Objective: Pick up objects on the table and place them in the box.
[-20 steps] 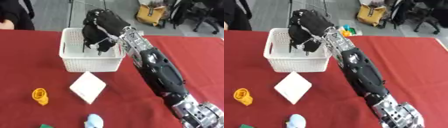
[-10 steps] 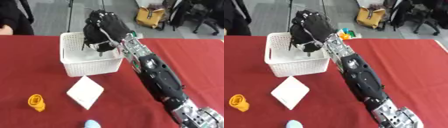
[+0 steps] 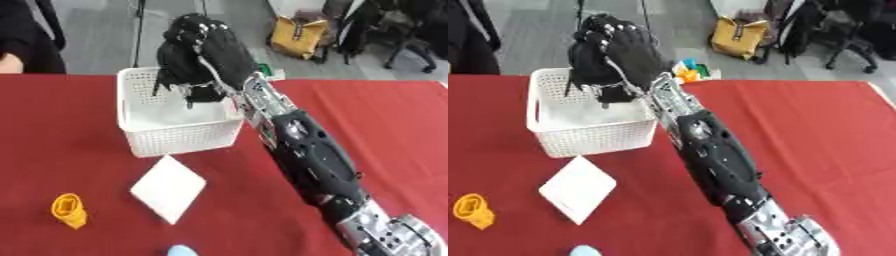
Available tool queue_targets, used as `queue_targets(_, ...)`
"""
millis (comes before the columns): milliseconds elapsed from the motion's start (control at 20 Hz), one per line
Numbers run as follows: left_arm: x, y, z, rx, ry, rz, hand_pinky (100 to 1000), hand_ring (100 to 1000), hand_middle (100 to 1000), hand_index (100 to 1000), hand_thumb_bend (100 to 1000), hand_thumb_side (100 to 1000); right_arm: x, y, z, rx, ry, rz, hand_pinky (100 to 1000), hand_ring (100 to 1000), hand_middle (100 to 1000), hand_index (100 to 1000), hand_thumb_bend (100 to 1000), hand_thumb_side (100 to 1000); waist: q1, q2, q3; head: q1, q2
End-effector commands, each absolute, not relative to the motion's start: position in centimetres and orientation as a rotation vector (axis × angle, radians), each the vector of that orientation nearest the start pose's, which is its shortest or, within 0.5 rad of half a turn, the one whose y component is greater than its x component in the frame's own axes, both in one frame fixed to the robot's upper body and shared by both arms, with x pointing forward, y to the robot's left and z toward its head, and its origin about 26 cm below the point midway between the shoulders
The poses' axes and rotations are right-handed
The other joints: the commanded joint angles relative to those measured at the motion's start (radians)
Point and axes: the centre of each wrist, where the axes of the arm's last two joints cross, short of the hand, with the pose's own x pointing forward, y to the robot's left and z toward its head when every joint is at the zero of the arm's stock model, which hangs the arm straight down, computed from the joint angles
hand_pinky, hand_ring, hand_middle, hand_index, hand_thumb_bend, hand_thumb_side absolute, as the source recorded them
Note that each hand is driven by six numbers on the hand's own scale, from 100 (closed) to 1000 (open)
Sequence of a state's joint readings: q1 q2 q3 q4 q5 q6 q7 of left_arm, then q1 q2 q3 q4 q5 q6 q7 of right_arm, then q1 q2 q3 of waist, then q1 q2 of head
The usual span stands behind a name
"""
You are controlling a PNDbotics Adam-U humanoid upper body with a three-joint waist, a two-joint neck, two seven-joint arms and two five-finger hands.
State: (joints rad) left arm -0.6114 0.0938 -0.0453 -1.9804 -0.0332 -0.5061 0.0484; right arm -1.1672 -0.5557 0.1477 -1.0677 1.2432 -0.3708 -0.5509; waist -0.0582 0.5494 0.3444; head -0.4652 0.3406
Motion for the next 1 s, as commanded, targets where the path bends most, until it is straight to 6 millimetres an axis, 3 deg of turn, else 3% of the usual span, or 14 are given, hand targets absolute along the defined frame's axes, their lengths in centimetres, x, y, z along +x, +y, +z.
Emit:
queue_targets(50, 31.1, 17.6, 27.7, 0.257, 3.159, 0.223, 573, 519, 496, 707, 100, 894, 46.6, -27.6, 34.8, 1.720, 2.219, -1.017, 100, 521, 296, 419, 235, 100, 0.004, -0.014, 0.007, -0.009, -0.015)
queue_targets(400, 31.0, 17.3, 27.8, 0.279, 3.151, 0.225, 573, 519, 496, 707, 100, 896, 47.6, -29.7, 33.1, 1.735, 2.169, -0.895, 100, 507, 289, 405, 246, 100, 0.001, -0.008, 0.021, -0.026, -0.024)
queue_targets(550, 31.0, 17.3, 27.9, 0.285, 3.151, 0.224, 573, 519, 496, 707, 102, 898, 48.0, -30.3, 32.1, 1.756, 2.172, -0.918, 100, 518, 278, 405, 237, 100, -0.001, -0.007, 0.021, -0.027, -0.020)
queue_targets(800, 31.0, 17.0, 28.1, 0.315, 3.140, 0.224, 574, 519, 496, 707, 101, 896, 47.6, -31.6, 32.8, 1.747, 2.134, -1.015, 100, 521, 270, 399, 230, 100, -0.003, -0.002, 0.037, -0.060, -0.015)
queue_targets(1000, 31.0, 17.2, 28.1, 0.306, 3.143, 0.215, 574, 519, 496, 707, 103, 898, 47.5, -31.5, 33.3, 1.732, 2.146, -1.033, 100, 525, 270, 395, 230, 100, -0.003, 0.000, 0.036, -0.070, -0.012)
